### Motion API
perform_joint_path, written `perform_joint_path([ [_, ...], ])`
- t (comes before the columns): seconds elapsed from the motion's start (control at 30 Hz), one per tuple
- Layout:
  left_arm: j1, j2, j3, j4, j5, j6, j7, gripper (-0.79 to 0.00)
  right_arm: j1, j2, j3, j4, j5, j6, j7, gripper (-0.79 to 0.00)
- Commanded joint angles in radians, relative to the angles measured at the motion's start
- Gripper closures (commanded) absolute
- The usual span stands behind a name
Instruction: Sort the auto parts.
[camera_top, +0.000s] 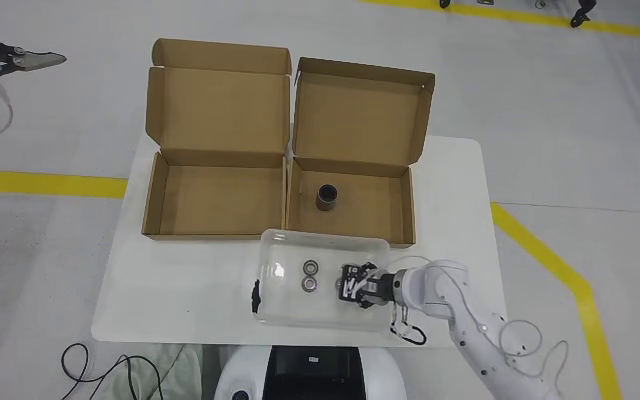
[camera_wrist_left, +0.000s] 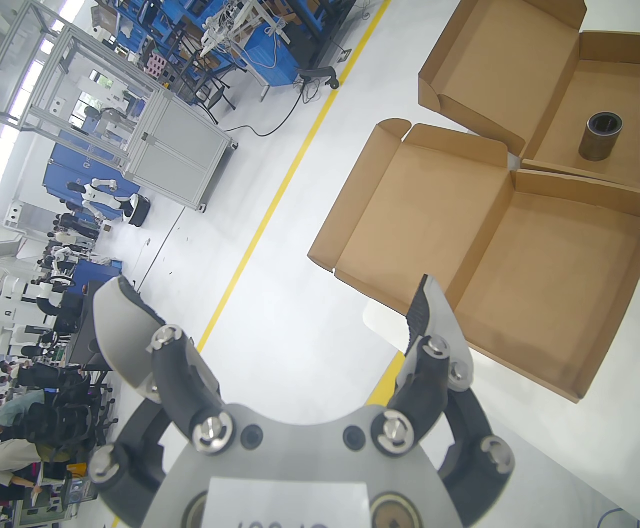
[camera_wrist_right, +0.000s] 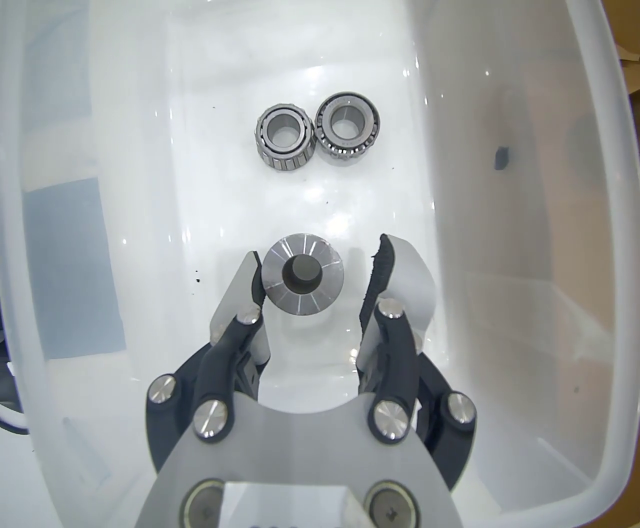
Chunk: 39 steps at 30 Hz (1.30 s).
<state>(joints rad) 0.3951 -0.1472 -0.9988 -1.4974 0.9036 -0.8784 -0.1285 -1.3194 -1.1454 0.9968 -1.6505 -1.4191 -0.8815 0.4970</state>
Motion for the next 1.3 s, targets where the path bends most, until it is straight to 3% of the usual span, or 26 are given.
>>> perform_joint_path([
  [0.0, 0.000, 0.000, 0.000, 0.000, 0.000, 0.000, 0.000, -0.785, 0.003, 0.000, -0.004, 0.002, 0.003, 0.003, 0.005, -0.336],
  [0.07, 0.000, 0.000, 0.000, 0.000, 0.000, 0.000, 0.000, -0.785, 0.005, 0.001, -0.008, 0.002, 0.005, 0.005, 0.014, -0.308],
  [0.13, 0.000, 0.000, 0.000, 0.000, 0.000, 0.000, 0.000, -0.785, 0.008, 0.002, -0.012, 0.000, 0.009, 0.007, 0.019, -0.231],
  [0.2, 0.000, 0.000, 0.000, 0.000, 0.000, 0.000, 0.000, -0.785, 0.011, 0.002, -0.012, -0.009, 0.010, 0.012, 0.021, -0.037],
  [0.23, 0.000, 0.000, 0.000, 0.000, 0.000, 0.000, 0.000, -0.785, 0.012, 0.003, -0.012, -0.013, 0.010, 0.014, 0.021, 0.000],
  [0.7, 0.000, 0.000, 0.000, 0.000, 0.000, 0.000, 0.000, -0.785, -0.034, 0.027, 0.050, -0.111, 0.024, 0.018, -0.059, 0.000],
  [1.27, 0.000, 0.000, 0.000, 0.000, 0.000, 0.000, 0.000, -0.785, -0.082, 0.043, 0.137, -0.150, 0.149, 0.027, -0.414, 0.000],
])
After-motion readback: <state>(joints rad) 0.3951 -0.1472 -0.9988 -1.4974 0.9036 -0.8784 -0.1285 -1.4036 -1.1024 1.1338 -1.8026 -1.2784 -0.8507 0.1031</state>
